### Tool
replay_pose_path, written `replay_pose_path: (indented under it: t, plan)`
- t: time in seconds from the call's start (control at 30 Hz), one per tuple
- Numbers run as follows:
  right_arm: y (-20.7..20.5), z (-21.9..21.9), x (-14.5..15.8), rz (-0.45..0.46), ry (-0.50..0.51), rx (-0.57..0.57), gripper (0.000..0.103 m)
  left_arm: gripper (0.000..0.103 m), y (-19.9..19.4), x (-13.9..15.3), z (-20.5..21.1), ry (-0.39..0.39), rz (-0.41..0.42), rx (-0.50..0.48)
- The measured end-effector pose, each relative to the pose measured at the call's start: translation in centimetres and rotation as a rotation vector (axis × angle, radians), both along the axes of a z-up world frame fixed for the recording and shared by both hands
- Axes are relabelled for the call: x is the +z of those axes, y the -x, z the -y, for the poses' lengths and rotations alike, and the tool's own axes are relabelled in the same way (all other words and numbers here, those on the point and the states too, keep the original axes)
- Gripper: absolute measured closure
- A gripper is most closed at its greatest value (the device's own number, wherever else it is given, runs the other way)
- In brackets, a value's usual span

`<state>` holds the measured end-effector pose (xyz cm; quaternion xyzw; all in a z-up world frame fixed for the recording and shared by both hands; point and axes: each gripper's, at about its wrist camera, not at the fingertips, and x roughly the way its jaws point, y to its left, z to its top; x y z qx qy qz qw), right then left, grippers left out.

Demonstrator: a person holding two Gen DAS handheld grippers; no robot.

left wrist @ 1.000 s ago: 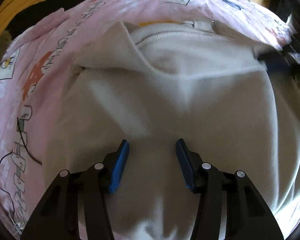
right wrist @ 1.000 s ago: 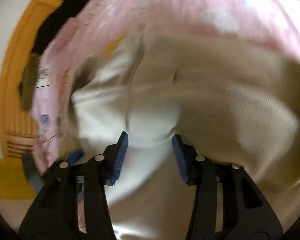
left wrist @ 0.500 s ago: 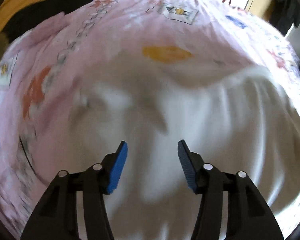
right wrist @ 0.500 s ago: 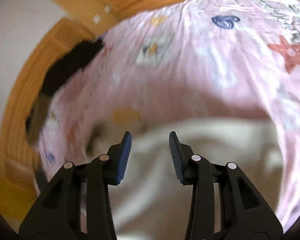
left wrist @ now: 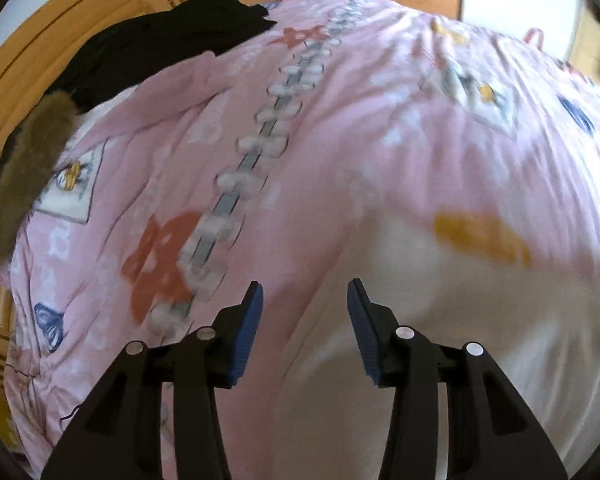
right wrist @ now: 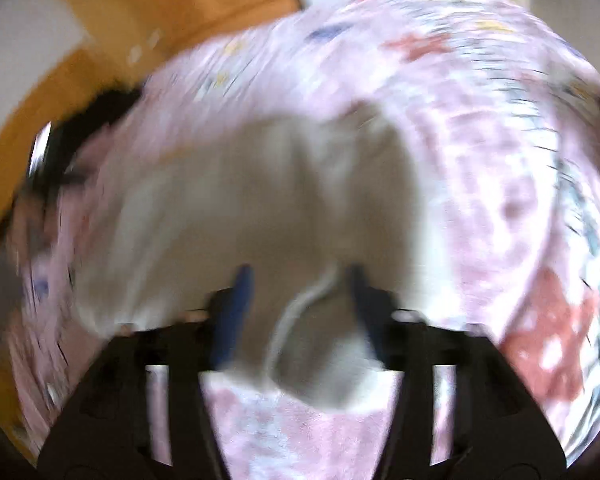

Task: Fold large clothes

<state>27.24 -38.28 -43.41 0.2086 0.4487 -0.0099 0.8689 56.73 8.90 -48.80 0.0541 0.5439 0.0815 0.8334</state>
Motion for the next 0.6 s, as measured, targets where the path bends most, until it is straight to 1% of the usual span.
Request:
replay_pose_path:
  t: [0.03,0.07,0.1,0.13,0.23,0.27,0.3,0.33,0.37,0.4,0.43,0.47,0.5,0.53,0.57,0.6]
  plan:
    - [0.5,1.1,0.2,0.008,0.005,-0.027,0.022,0.054,2.1,-0.1,-0.7,0.001,-0.013,-0.015]
    - [0.9,2.3,0.2,0.006,0.017,-0.054,0.022,0.053,4.2,-0.3,-1.4,-0.004,-0.024,-0.025]
    - [0.9,3.1,-0.1,-0.009,0.021,-0.067,0.020,0.052,6.8,-0.8,-2.4,-0.002,-0.045,-0.039]
    - [1.0,4.3,-0.7,-0.039,-0.001,-0.072,0.020,0.051,8.6,-1.4,-3.2,0.002,-0.066,-0.040]
    - [0.0,6.4,-3.5,-0.129,-0.166,-0.083,0.020,0.049,13.0,-3.7,-4.8,0.058,-0.149,-0.031]
    - [-0.4,6.6,-4.2,-0.145,-0.203,-0.091,0.020,0.049,14.2,-4.7,-5.1,0.074,-0.174,-0.021]
    - [-0.7,6.5,-4.8,-0.154,-0.229,-0.094,0.020,0.049,14.6,-5.4,-5.2,0.083,-0.191,-0.011]
    - [-0.7,5.8,-5.0,-0.134,-0.254,-0.073,0.022,0.051,15.3,-6.0,-5.3,0.114,-0.203,0.002]
    - [-0.7,5.1,-4.8,-0.116,-0.230,-0.056,0.028,0.055,15.6,-6.4,-5.3,0.132,-0.209,0.017]
    - [-0.7,4.2,-4.7,-0.129,-0.182,-0.043,0.046,0.068,16.2,-6.7,-5.2,0.152,-0.214,0.027]
    - [-0.9,3.1,-4.7,-0.149,-0.148,-0.010,0.069,0.094,16.6,-7.0,-5.0,0.187,-0.223,0.023]
    - [-0.6,2.2,-4.5,-0.146,-0.148,0.017,0.076,0.102,16.9,-7.4,-4.7,0.199,-0.239,0.014]
    - [-0.2,1.5,-4.3,-0.140,-0.113,0.028,0.078,0.102,17.7,-7.8,-3.8,0.125,-0.247,0.008]
    - [0.3,0.5,-3.8,-0.133,-0.034,0.055,0.080,0.102,18.5,-8.1,-3.1,0.071,-0.247,-0.015]
    - [1.0,-0.3,-3.5,-0.128,0.035,0.081,0.080,0.102,19.2,-8.5,-2.7,0.048,-0.254,-0.034]
    - [1.4,-0.8,-3.5,-0.124,0.074,0.090,0.081,0.102,20.5,-9.4,-2.2,0.021,-0.273,-0.059]
